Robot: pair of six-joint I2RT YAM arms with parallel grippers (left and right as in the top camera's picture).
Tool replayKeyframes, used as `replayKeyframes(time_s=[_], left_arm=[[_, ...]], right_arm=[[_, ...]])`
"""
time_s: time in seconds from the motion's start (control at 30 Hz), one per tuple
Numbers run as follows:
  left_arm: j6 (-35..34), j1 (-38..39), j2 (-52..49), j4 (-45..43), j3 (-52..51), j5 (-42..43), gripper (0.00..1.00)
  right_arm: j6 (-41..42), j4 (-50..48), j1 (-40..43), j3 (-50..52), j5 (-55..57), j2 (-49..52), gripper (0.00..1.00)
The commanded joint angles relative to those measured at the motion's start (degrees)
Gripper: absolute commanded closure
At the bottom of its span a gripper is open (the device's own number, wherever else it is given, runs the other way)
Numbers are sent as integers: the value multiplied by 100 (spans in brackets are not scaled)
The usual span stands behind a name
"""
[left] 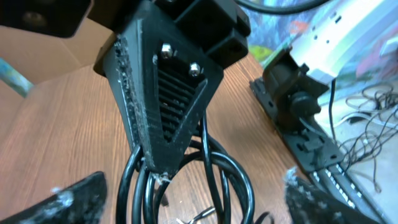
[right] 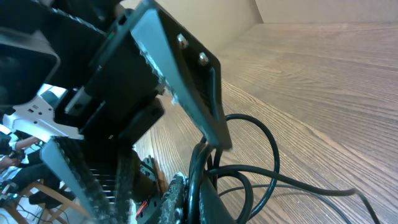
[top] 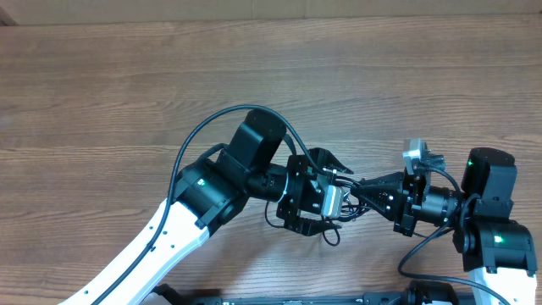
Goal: Untangle cables
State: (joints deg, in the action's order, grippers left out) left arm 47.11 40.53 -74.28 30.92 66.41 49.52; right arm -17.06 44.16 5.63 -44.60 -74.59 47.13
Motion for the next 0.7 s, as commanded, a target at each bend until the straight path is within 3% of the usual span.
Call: replayKeyframes(time_s=[0.0,0.03,0.17,0.3,0.37,0.4,0.5,0.57,0.6,0.67], left_arm=[[44,0,-142,-15,98,90,11],[44,-4,-149,-13,98,72,0],[-2,-7,-146,-9,98,-153,0],[-205,-7,-149,-13,98,-146,4],[-219,-7,-149,-9,98,-149,28],[-219,-7,-149,-11,98,-149,48],[-221,-7,-149,-11,98,-149,66],[-219,-7,-149,-11,98,-149,90],[-221,-7,-149,-9,98,-149,96],[-240,-7,-149,-4,98,-146,96]], right_arm=[[-179,55,11,-4,-164,-74,96],[-382,142,11,-4,-212,-74,96],[-1008,448,11,-4,-315,-74,96],[-1012,450,11,-4,-313,-74,96],[-1058,450,11,-4,-417,-74,96],[-1150,446,11,-4,-597,-74,96],[-1475,446,11,-4,-1084,-74,96],[-1473,468,11,-4,-1056,-74,96],[-1473,468,11,-4,-1058,-74,96],[-1471,466,11,-4,-1058,-74,96]])
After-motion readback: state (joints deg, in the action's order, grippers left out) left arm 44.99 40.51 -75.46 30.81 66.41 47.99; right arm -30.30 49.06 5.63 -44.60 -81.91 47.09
